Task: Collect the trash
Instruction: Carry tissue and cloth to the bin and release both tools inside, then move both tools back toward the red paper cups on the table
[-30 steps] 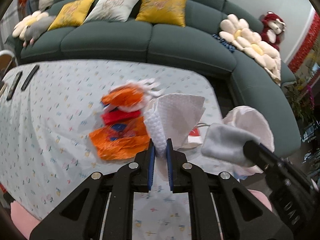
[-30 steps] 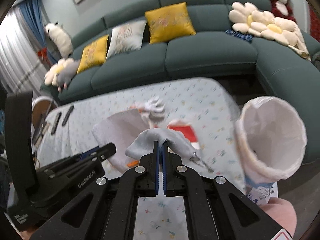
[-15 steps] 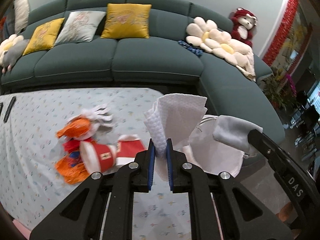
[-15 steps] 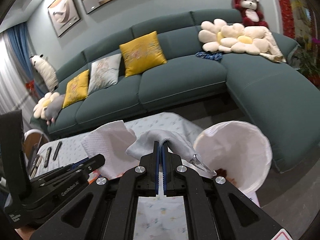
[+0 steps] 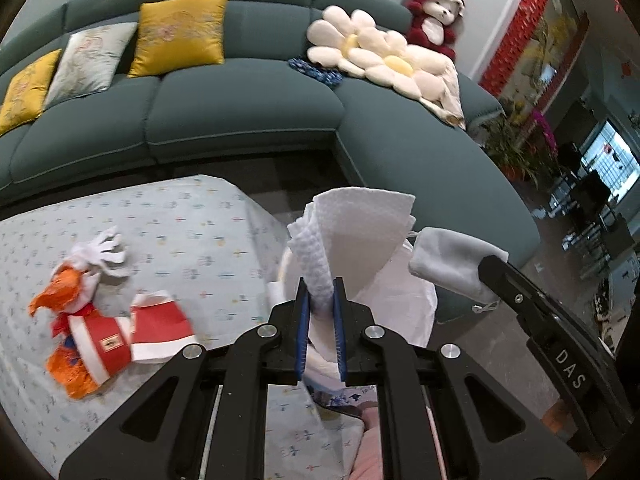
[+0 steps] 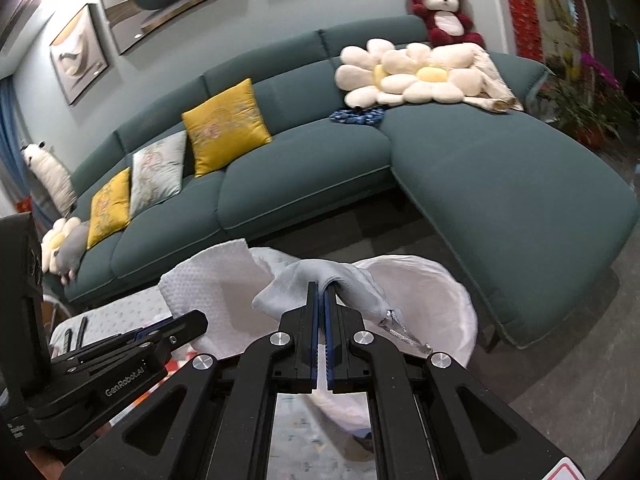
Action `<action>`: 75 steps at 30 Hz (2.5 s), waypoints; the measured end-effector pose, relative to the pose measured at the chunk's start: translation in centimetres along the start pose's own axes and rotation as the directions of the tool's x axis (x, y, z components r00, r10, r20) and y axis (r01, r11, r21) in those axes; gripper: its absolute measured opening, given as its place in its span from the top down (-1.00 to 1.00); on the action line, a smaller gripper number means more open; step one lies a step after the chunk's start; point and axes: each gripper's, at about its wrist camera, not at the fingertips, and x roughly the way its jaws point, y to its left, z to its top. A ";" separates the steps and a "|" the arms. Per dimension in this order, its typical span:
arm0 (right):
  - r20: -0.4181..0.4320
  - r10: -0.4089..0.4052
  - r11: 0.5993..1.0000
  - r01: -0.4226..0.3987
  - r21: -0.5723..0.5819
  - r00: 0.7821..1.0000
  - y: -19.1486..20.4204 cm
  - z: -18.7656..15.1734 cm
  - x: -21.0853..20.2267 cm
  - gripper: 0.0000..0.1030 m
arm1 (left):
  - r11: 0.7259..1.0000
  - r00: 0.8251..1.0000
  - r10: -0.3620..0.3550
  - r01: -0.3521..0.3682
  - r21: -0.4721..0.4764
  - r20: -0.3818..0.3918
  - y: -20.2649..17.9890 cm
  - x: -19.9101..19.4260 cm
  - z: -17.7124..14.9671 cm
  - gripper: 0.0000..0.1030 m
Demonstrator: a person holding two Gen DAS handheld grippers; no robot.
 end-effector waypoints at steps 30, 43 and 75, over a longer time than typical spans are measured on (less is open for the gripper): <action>-0.050 -0.036 0.999 0.037 0.010 0.998 -1.7 0.9 4.1 0.83 | 0.999 1.000 0.027 -0.027 -0.038 -0.002 0.6 2.3 1.1 0.15; -0.012 -0.010 0.999 0.009 -0.041 1.000 2.1 1.4 2.7 0.35 | 0.990 0.996 0.090 -0.086 -0.110 0.027 4.3 0.3 0.5 -0.12; -0.146 0.052 0.977 -0.081 -0.199 0.988 14.4 -5.4 3.9 0.16 | 0.899 0.972 0.237 -0.216 -0.380 0.008 20.5 -5.9 -5.9 -0.36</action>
